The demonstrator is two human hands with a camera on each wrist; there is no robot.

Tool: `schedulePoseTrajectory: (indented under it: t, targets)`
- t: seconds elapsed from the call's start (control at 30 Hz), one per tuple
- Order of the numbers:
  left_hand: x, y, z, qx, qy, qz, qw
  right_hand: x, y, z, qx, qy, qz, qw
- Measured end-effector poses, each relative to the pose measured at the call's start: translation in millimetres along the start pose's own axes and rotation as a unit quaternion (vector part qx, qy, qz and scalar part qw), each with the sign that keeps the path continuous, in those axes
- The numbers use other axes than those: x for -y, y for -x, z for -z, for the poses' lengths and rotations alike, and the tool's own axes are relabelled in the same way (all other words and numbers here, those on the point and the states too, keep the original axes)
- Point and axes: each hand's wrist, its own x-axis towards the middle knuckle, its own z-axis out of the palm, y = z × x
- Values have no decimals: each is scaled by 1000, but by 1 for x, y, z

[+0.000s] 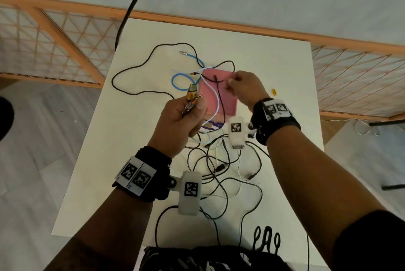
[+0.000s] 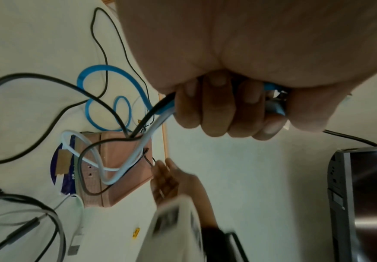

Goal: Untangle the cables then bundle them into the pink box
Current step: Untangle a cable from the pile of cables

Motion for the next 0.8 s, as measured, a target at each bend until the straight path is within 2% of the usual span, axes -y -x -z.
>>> schedulePoseTrajectory:
  t: [0.13, 0.23, 0.37, 0.5, 0.57, 0.7, 0.8]
  targets:
    - [-2, 3, -2, 15, 19, 19, 1000, -35, 55, 14, 26, -21, -23, 999]
    - [-6, 4, -5, 17, 23, 27, 999, -46, 98, 15, 48, -10, -15, 999]
    - [-11, 6, -8, 14, 31, 21, 999, -65, 135, -10, 130, 97, 7, 987]
    - [-14, 10, -12, 19, 37, 27, 999, -103, 143, -54, 189, 313, 35, 930]
    - [-17, 13, -13, 18, 35, 31, 999, -117, 143, -67, 193, 359, 40, 912]
    - [-17, 15, -12, 9, 28, 37, 999, -127, 144, -74, 168, 377, 47, 909]
    - [-16, 16, -10, -4, 27, 43, 999, -120, 147, -62, 169, 343, 43, 923]
